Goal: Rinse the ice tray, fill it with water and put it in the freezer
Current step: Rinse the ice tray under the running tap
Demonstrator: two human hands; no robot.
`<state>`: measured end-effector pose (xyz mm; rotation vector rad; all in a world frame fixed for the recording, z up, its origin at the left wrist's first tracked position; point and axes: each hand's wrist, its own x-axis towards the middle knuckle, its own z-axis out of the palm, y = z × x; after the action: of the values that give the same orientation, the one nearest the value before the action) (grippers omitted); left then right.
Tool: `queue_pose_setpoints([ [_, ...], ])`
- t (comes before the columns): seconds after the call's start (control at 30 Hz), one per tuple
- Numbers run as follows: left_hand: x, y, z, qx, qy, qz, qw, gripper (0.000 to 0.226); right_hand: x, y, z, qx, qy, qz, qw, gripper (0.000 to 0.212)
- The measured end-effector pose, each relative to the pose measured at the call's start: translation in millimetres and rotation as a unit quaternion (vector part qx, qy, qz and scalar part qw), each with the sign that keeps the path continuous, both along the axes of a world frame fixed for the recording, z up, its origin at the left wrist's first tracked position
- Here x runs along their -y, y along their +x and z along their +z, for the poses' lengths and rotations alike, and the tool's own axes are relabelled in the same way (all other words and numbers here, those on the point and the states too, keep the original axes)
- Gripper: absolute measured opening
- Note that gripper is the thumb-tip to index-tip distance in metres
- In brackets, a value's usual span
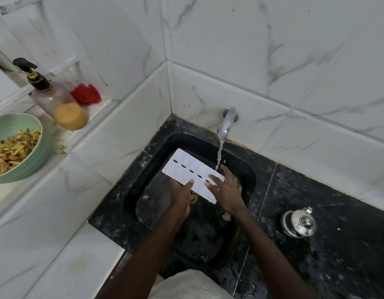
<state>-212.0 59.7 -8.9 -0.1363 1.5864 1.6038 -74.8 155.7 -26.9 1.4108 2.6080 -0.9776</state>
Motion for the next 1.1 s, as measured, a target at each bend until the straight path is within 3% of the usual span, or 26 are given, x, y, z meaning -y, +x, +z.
queue_pose_setpoints([
  [0.1, -1, -2, -3, -0.011, -0.003, 0.006, 1.0, 0.054, 6, -4, 3, -0.01, -0.003, 0.018, 1.0, 0.067],
  [0.23, 1, -3, -4, -0.02, -0.005, 0.005, 1.0, 0.056, -5, 2, 3, 0.004, 0.052, 0.007, 0.999, 0.051],
  [0.37, -4, -1, 4, -0.014, 0.006, -0.002, 1.0, 0.059, -1, -7, 4, -0.01, 0.017, 0.007, 1.0, 0.064],
  [0.53, 4, -7, 3, -0.011, 0.002, -0.012, 1.0, 0.047, -11, 1, 7, -0.004, 0.063, 0.013, 0.998, 0.043],
  [0.67, 0, -4, 7, -0.005, 0.0, -0.012, 1.0, 0.038, -6, -6, 11, 0.013, 0.008, 0.027, 1.0, 0.059],
  [0.73, -1, -10, 5, -0.019, 0.006, -0.003, 1.0, 0.046, -1, -5, 11, -0.011, 0.005, 0.04, 0.999, 0.055],
  [0.9, 1, -8, 5, -0.024, 0.003, 0.012, 1.0, 0.054, -4, 9, 6, -0.051, 0.046, -0.082, 0.994, 0.051],
  [1.03, -1, -9, 9, -0.027, 0.004, 0.01, 1.0, 0.047, 2, 7, 0, -0.04, 0.012, -0.002, 0.999, 0.057],
  [1.1, 2, -14, 7, -0.031, 0.008, 0.018, 0.999, 0.054, 0, 15, 0, -0.051, 0.029, 0.012, 0.998, 0.048],
])
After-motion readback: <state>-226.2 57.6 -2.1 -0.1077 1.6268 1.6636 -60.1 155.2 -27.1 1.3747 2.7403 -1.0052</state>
